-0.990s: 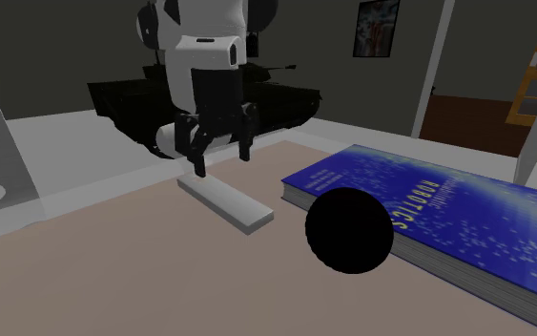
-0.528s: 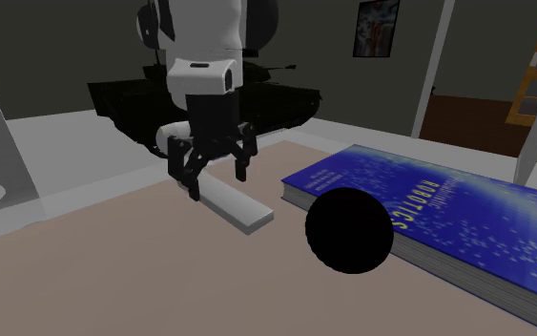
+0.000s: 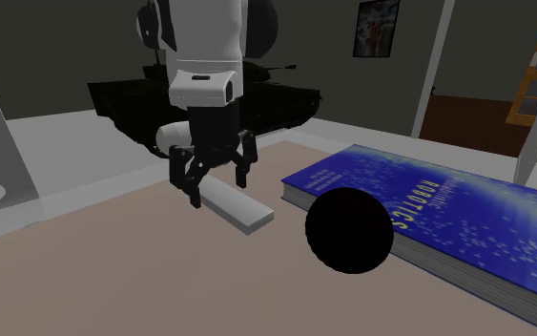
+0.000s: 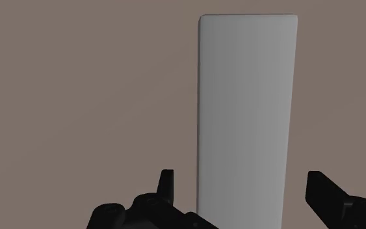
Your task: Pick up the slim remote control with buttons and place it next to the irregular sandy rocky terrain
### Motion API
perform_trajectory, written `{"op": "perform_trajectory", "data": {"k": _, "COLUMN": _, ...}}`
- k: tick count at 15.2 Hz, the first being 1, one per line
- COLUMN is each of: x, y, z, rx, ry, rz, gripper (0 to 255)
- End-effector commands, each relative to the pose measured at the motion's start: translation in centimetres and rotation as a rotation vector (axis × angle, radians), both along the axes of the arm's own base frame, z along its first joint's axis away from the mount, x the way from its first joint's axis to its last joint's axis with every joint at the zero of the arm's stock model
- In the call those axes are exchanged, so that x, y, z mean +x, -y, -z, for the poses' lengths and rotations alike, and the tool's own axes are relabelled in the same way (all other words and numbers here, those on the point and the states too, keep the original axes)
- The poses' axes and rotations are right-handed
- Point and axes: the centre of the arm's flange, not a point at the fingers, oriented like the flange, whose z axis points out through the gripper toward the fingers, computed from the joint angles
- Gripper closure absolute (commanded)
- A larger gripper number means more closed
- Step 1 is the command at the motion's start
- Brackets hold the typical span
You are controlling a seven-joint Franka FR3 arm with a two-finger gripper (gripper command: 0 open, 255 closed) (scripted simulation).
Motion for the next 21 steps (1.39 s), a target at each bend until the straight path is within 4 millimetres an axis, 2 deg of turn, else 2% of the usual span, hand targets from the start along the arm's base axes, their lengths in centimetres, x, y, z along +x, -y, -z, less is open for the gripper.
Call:
{"op": "perform_trajectory", "data": {"k": 1, "x": 0.0, "y": 0.0, "z": 0.0, "rx": 0.000, "ry": 0.000, "rz": 0.000, "gripper": 0}}
{"op": "perform_trajectory", "data": {"k": 2, "x": 0.0, "y": 0.0, "z": 0.0, "rx": 0.000, "ry": 0.000, "rz": 0.000, "gripper": 0}}
{"op": "perform_trajectory", "data": {"k": 3, "x": 0.0, "y": 0.0, "z": 0.0, "rx": 0.000, "ry": 0.000, "rz": 0.000, "gripper": 255}}
{"op": "perform_trajectory", "data": {"k": 12, "x": 0.0, "y": 0.0, "z": 0.0, "rx": 0.000, "ry": 0.000, "rz": 0.000, "gripper": 255}}
{"op": "perform_trajectory", "data": {"k": 21, "x": 0.0, "y": 0.0, "z": -4.7, "rx": 0.000, "ry": 0.000, "rz": 0.000, "gripper": 255}}
